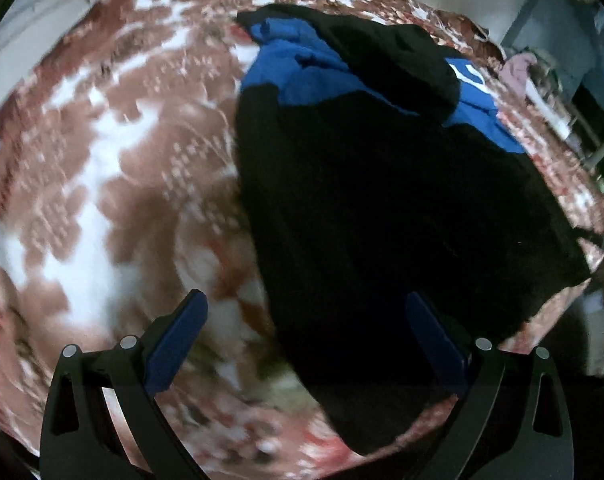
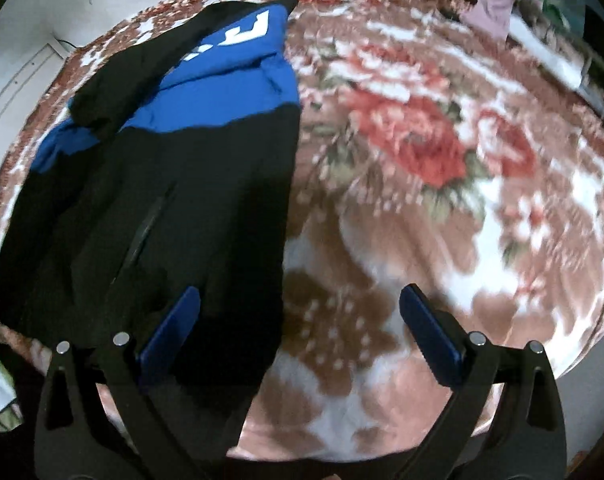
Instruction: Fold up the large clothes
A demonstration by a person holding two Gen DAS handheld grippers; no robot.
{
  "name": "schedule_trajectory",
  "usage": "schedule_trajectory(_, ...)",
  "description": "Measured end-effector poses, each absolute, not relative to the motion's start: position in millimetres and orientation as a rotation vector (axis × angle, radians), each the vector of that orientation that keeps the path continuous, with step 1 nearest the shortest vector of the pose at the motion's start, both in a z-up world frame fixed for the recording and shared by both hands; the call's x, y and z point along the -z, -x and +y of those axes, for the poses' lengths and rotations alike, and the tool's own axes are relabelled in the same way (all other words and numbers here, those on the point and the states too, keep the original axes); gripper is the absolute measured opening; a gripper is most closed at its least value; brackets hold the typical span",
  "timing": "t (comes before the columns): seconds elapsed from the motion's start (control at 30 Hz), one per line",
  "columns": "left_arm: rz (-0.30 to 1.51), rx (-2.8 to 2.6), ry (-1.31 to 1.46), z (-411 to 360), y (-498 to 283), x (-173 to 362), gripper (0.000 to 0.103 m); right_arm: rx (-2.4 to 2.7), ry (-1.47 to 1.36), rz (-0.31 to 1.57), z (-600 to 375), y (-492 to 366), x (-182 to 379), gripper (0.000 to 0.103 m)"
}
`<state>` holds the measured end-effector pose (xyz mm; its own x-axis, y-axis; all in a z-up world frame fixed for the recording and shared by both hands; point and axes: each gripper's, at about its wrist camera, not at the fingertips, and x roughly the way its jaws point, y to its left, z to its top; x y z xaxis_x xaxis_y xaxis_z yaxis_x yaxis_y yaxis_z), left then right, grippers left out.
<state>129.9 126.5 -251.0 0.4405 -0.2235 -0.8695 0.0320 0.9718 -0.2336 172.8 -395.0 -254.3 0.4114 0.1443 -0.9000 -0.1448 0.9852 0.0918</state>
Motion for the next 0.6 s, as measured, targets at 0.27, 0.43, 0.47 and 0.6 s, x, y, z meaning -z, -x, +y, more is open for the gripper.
schedule_trajectory(0.27, 1.117, 0.245, 0.401, 131, -109, 269, 0.097, -0.330, -0.079, 1.201, -375, -156, 260, 0.096)
schedule_trajectory(0.43, 1.113, 0.295, 0.460, 128, -102, 273, 0.096, -0.371, -0.140, 1.240, -369, -155, 267, 0.085)
schedule_trajectory(0.47, 1.112, 0.309, 0.465, 125, -102, 273, 0.096, -0.374, -0.145, 1.239, -369, -155, 267, 0.085)
schedule_trajectory(0.6, 1.113, 0.387, 0.536, 115, -100, 275, 0.096, -0.395, -0.191, 1.257, -372, -156, 268, 0.078)
